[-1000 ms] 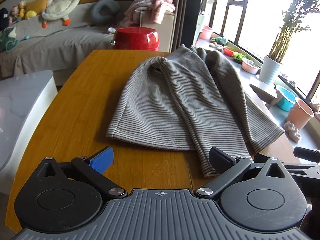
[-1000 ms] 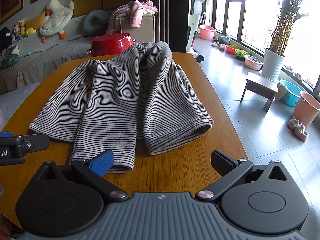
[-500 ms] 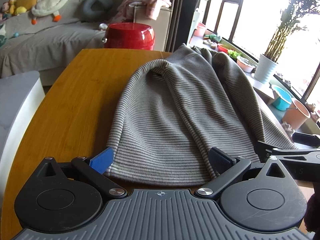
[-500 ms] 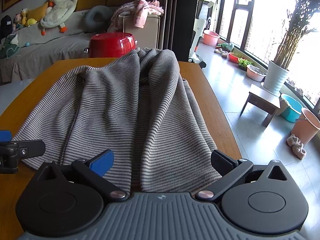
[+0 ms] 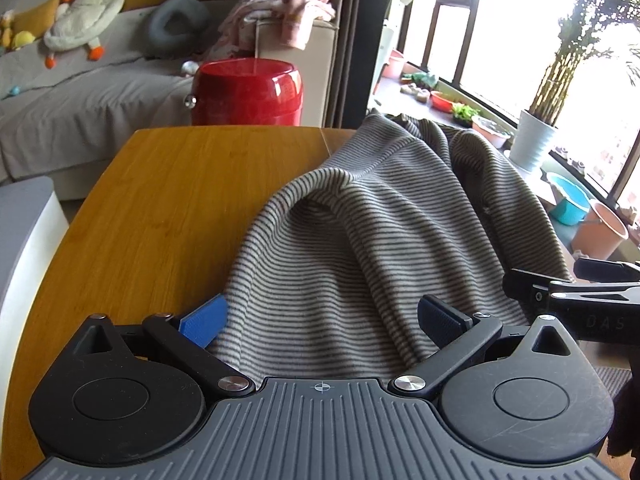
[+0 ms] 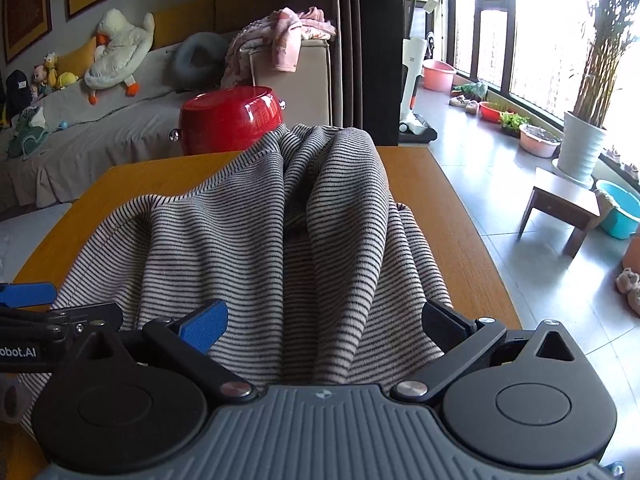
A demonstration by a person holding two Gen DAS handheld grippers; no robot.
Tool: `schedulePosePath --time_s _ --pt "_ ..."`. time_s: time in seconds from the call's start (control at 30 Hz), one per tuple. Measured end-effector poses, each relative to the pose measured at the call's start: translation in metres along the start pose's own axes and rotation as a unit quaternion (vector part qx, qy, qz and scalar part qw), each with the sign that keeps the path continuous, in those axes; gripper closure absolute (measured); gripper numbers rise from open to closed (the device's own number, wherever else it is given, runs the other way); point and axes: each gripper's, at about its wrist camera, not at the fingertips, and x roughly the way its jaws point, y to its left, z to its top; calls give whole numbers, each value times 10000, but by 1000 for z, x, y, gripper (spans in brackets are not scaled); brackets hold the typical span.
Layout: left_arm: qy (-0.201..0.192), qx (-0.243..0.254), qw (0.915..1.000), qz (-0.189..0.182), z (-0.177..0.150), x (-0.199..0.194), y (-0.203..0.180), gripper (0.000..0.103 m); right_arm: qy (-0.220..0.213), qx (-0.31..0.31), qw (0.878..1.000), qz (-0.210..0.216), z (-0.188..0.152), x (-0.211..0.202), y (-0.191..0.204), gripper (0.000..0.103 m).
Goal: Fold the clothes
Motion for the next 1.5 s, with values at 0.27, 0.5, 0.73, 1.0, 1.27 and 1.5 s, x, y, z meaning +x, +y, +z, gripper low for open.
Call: schedulePosePath --time_s 0.27,0.5,0.73,1.0,1.27,1.5 --pt "47 -105 9999 -50 0 27 9 0 108 264 9990 347 -3 25 -6 0" --pt "-140 29 9999 -36 -7 27 5 0 29 419 9969 670 -6 21 -18 0" --pt "-552 25 9979 -327 3 -3 9 0 -547 12 9971 530 2 -3 -22 0" --pt "-496 53 9974 -515 -4 10 9 0 -106 475 9979 419 4 36 -30 0" --pt "-406 49 9971 -643 -14 24 10 0 47 213 9987 469 -3 35 -28 0" --pt "-434 -79 9967 -675 -29 7 13 0 56 48 9981 605 -14 22 -23 0"
